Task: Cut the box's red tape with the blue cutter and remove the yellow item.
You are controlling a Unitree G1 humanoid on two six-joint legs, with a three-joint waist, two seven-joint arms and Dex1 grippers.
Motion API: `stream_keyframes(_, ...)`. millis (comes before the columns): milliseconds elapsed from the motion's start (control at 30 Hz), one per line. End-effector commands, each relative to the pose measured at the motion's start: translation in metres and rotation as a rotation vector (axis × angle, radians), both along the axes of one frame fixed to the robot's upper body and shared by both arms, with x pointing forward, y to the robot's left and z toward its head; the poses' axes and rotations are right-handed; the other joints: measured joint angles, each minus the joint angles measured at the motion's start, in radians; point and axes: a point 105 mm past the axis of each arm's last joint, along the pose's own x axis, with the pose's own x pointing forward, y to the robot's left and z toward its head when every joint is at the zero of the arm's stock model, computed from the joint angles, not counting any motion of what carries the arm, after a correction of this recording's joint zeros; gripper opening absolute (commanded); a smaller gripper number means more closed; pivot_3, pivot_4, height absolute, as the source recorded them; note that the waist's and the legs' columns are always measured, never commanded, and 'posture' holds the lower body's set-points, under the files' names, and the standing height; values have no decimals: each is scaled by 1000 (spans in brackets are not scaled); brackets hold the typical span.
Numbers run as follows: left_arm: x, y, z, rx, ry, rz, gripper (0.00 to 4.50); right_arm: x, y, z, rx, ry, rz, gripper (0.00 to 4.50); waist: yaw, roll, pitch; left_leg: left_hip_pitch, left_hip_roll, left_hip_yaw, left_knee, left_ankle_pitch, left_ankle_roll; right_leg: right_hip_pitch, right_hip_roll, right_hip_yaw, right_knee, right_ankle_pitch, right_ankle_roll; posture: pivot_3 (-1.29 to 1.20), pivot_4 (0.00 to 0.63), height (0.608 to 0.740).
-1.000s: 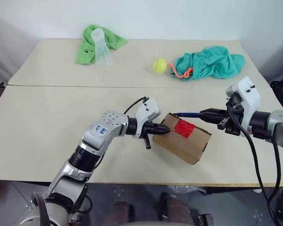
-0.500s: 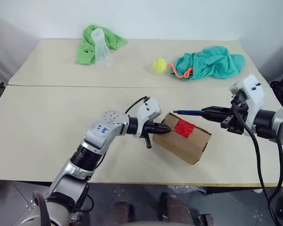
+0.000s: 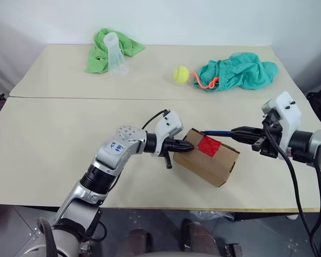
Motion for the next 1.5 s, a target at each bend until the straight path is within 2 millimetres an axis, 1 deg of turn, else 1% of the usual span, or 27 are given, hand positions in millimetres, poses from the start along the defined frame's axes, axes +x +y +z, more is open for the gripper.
stream_keyframes(33,1,-2,-1,21,-12,0,46,-2,-3,5,-25,-30,-7,148,0,0,0,0,0,0,0,0,0,0,0,0,0,0,0,0,150,740)
stream_keyframes(200,1,-3,-2,26,-3,3,46,-7,-5,3,-69,1,5,148,0,0,0,0,0,0,0,0,0,0,0,0,0,0,0,0,150,740)
stream_keyframes(367,2,-4,-3,32,7,8,46,-7,-5,9,-89,-8,21,148,0,0,0,0,0,0,0,0,0,0,0,0,0,0,0,0,150,740)
stream_keyframes(467,2,-4,-3,30,6,13,46,-2,-3,21,-81,-54,28,148,0,0,0,0,0,0,0,0,0,0,0,0,0,0,0,0,150,740)
stream_keyframes(533,1,-4,-4,28,6,14,46,0,5,33,-48,-92,55,148,0,0,0,0,0,0,1,0,0,0,0,0,0,1,0,0,150,740)
stream_keyframes(600,1,-4,-4,27,5,16,46,1,10,38,-23,-104,76,148,0,0,0,0,0,0,1,0,0,0,0,0,0,1,0,0,150,740)
stream_keyframes(700,0,-4,-4,26,4,19,46,1,16,37,-19,-99,99,148,2,0,0,0,0,-1,1,0,0,0,0,0,0,1,0,0,150,740)
stream_keyframes(767,0,-4,-4,26,4,20,46,1,18,32,-25,-83,107,148,1,0,0,0,0,-1,1,0,0,0,-1,0,-1,1,0,0,150,740)
stream_keyframes(867,0,-3,-4,26,3,19,46,3,17,23,-42,-54,101,148,1,0,0,0,0,0,1,0,1,0,-1,0,-1,1,0,0,150,740)
stream_keyframes(1100,0,-2,-4,29,2,23,46,8,16,14,-50,-32,96,148,0,0,0,0,0,0,1,0,0,0,0,0,0,1,0,0,150,740)
stream_keyframes(1300,0,-1,-4,31,2,24,46,10,10,15,-50,-42,74,148,0,0,0,0,0,0,1,0,0,1,0,0,0,1,0,0,150,740)
stream_keyframes(1500,0,-1,-4,33,3,22,46,10,11,25,-25,-76,79,148,0,0,0,0,0,0,2,0,0,1,-1,0,0,1,0,0,150,740)
